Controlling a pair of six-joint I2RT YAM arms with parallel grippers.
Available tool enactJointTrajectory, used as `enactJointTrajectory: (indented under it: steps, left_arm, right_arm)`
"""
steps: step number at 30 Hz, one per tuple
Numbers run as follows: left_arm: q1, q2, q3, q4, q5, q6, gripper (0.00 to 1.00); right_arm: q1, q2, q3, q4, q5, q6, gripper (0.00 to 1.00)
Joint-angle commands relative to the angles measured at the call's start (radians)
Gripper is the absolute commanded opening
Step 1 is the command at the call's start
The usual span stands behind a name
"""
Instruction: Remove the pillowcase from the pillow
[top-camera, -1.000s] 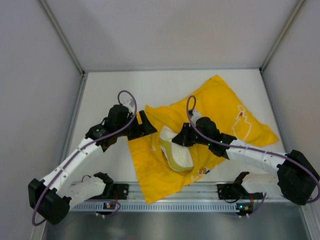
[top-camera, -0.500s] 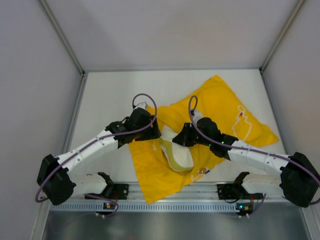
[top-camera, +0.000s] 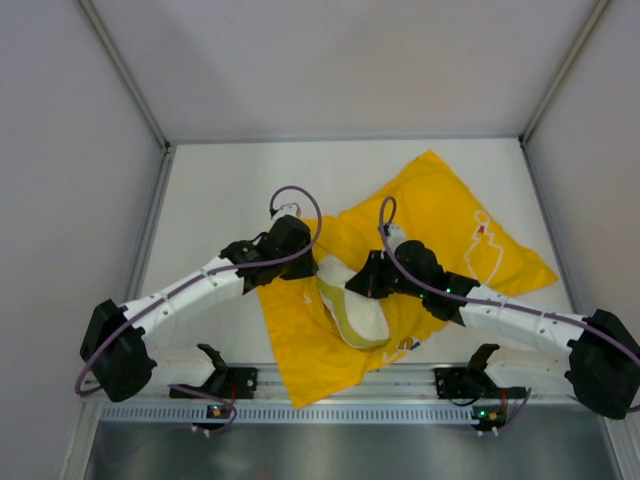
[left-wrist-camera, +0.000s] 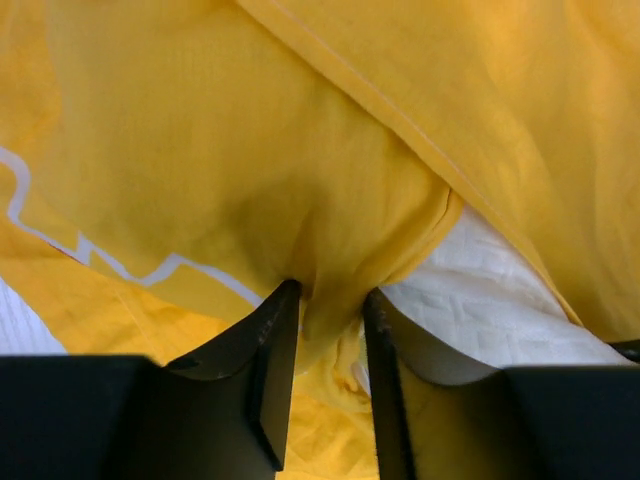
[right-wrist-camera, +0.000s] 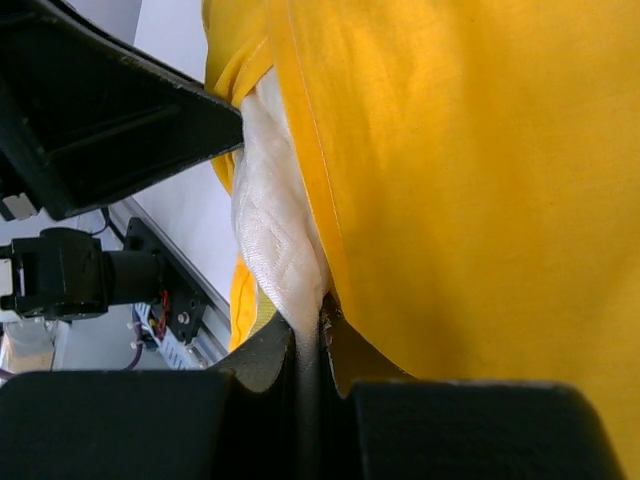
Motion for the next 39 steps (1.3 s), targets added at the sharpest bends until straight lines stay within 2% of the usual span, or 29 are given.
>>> enactJointTrajectory:
  steps: [1, 3, 7, 10, 16, 19, 30, 39]
  left_arm:
    - [-0.005, 0.041, 0.048, 0.035, -0.051, 0.014, 0.35]
    - [-0.005, 0.064, 0.054, 0.035, -0.065, 0.022, 0.18]
    - [0.001, 0.076, 0.083, 0.031, -0.129, 0.054, 0.00]
    - [0.042, 0.069, 0.098, 0.008, -0.146, 0.080, 0.00]
    - [0.246, 0.035, 0.083, -0.003, -0.088, 0.147, 0.00]
    - [0.306, 0.044, 0.080, -0.006, -0.066, 0.175, 0.00]
    - [0.404, 0.118, 0.049, 0.037, -0.016, 0.204, 0.00]
    - [0.431, 0.222, 0.097, 0.133, 0.119, 0.244, 0.00]
  right_arm:
    - [0.032, -0.061, 0.004, 0.037, -0.011, 0.022, 0.00]
    - [0.035, -0.082, -0.002, 0.019, -0.006, 0.021, 0.00]
    - [0.046, -0.110, -0.017, -0.009, 0.000, 0.013, 0.00]
    - [0.055, -0.152, -0.040, -0.048, 0.020, 0.001, 0.00]
    - [0.064, -0.280, -0.101, -0.128, 0.035, -0.004, 0.00]
    - [0.072, -0.352, -0.124, -0.171, 0.050, 0.008, 0.00]
    - [0.074, -0.504, -0.066, -0.349, 0.087, -0.018, 0.00]
    - [0.075, -0.559, -0.051, -0.375, 0.054, 0.007, 0.00]
